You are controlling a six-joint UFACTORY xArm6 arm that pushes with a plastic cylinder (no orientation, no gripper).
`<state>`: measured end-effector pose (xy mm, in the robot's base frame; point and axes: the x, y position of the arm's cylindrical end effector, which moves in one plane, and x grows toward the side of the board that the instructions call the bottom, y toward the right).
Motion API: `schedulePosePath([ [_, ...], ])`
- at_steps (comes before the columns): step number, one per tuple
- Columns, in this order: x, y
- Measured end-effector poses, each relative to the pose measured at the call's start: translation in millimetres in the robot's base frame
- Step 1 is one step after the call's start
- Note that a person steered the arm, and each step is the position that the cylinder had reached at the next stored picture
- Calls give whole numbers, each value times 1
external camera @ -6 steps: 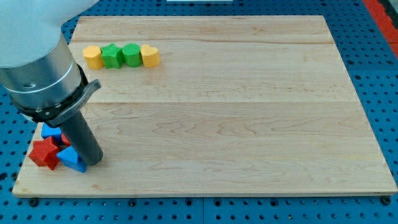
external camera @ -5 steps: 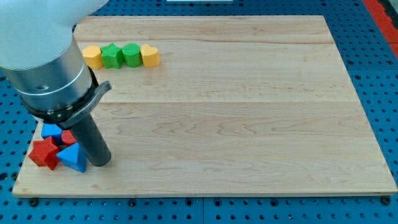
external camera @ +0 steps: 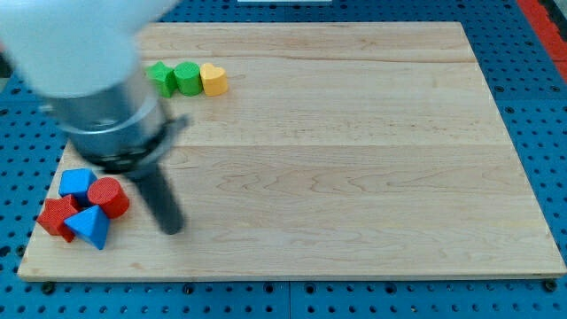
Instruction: Move your arm to the bottom side of the yellow heart
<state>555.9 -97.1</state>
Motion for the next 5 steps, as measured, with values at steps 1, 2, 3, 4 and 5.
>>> schedulePosePath([
  [1, -14, 61],
  [2, -18, 63],
  [3, -58, 64],
  [4, -117, 53],
  [5, -160, 13],
])
